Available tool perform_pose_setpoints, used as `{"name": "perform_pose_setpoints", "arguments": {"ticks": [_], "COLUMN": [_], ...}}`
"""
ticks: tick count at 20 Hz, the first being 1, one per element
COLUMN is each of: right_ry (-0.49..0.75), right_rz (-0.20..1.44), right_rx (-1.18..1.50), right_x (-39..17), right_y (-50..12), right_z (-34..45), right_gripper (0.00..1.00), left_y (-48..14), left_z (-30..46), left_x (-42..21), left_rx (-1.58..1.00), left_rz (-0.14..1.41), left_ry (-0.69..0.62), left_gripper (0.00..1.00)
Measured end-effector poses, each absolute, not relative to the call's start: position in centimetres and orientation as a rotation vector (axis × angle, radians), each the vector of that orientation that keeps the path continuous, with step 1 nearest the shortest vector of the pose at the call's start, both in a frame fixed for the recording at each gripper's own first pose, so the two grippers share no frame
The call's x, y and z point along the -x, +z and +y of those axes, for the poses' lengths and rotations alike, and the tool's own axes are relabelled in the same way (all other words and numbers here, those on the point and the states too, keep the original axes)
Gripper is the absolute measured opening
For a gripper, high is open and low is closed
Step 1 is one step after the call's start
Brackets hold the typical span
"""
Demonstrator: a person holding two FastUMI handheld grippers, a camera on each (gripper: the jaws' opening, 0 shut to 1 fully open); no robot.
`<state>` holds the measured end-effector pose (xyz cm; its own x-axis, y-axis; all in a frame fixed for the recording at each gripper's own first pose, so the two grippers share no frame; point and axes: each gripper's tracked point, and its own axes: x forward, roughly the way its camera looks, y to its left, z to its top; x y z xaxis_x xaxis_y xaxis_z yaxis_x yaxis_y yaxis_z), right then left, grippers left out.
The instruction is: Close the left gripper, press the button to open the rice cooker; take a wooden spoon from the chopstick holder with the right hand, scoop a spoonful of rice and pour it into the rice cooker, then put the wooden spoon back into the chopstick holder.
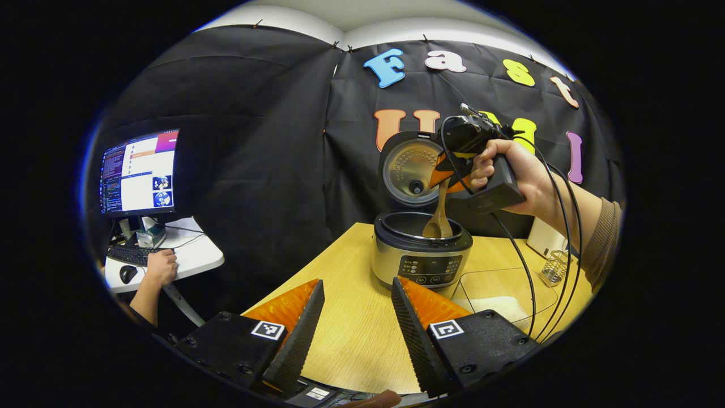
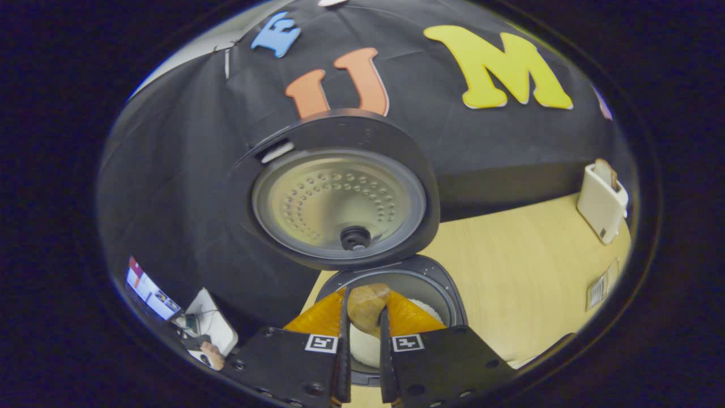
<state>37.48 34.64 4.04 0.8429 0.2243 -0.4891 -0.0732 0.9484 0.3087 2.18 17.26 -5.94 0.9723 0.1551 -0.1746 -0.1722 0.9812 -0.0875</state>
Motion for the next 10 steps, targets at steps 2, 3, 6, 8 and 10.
{"name": "perform_pose_setpoints", "arguments": {"ticks": [2,3,6,8,10], "right_ry": [0.165,0.154,0.151,0.158,0.166], "right_rz": [0.496,0.466,0.421,0.393,0.366], "right_rx": [-0.192,-0.095,0.044,0.101,0.103], "right_x": [-37.2,-37.1,-36.4,-35.8,-35.2], "right_y": [4.7,4.5,5.0,5.5,6.6], "right_z": [34.8,34.7,35.2,35.9,36.2], "right_gripper": [0.2,0.2,0.2,0.2,0.2], "left_y": [-5.6,-5.4,-4.7,-4.5,-4.5], "left_z": [16.6,16.2,15.3,15.2,15.0], "left_x": [-2.1,-2.1,-2.0,-2.0,-1.9], "left_rx": [0.096,0.092,0.072,0.069,0.067], "left_rz": [0.159,0.153,0.133,0.126,0.128], "left_ry": [0.152,0.144,0.122,0.12,0.118], "left_gripper": [0.78,0.78,0.78,0.78,0.78]}}
